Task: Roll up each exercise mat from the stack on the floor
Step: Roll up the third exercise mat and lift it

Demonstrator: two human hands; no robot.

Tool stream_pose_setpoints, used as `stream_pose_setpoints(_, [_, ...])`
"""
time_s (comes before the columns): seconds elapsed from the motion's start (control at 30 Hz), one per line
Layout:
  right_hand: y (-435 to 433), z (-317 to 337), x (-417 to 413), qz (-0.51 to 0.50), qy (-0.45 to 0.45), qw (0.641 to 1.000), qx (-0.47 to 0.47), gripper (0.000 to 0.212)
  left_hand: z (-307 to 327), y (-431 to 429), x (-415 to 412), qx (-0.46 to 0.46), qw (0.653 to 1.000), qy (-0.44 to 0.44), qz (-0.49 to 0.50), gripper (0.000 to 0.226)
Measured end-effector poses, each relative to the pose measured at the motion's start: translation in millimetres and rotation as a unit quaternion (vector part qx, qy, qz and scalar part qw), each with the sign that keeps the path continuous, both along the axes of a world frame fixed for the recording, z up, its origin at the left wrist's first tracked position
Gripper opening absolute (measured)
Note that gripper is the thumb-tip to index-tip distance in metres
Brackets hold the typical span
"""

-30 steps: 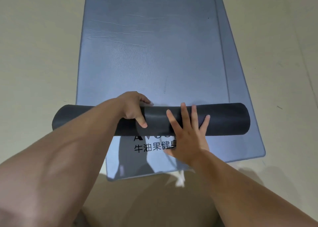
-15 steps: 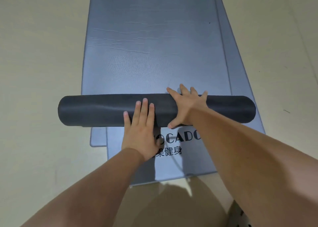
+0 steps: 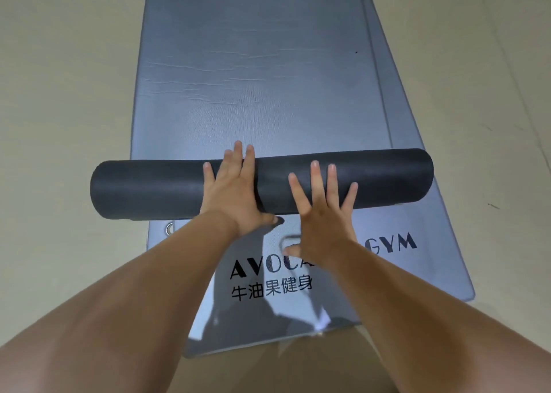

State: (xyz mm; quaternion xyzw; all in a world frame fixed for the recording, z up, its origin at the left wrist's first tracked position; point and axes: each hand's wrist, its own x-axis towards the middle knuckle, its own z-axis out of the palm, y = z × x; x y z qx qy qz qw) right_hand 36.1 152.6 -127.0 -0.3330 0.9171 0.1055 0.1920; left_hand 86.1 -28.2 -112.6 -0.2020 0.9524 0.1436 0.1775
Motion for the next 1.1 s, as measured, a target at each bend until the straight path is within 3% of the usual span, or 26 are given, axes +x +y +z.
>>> stream_pose_setpoints(0.1, [-20, 2, -28, -0.027, 0.0, 1.0, -0.01, 0.159, -2, 16, 10, -0.088, 0.993, 0.072, 0.002, 0.122])
stream_pose_setpoints(0.33, [-53, 6, -77, -0.048, -0.004, 0.998, 0.026, 0.163, -21, 9, -2, -0.11, 0.991, -0.016, -0.08, 0.14])
stream_pose_setpoints(0.47, [-61, 10, -98, -0.009, 0.041, 0.999, -0.021, 0.161, -15, -13, -39, -0.12, 0.989, -0.015, -0.079, 0.133])
stream_pose_setpoints(0.53, [-57, 6, -99, 0.055, 0.085, 0.995, -0.019, 0.157, -9, -28, -59, -0.111, 0.991, -0.018, -0.078, 0.138])
stream_pose_setpoints(0.63, [-63, 1, -103, 0.048, 0.088, 0.995, -0.003, 0.147, -7, -38, -76, -0.109, 0.99, -0.024, -0.081, 0.138])
stream_pose_setpoints(0.73, [-80, 6, -113, 0.026, 0.073, 0.997, -0.009, 0.13, -14, -42, -81, -0.126, 0.989, -0.009, -0.082, 0.127])
stream_pose_setpoints(1.1, [-64, 22, -102, 0.025, 0.006, 0.999, -0.021, 0.106, -9, -30, -58, -0.139, 0.985, 0.022, -0.101, 0.087])
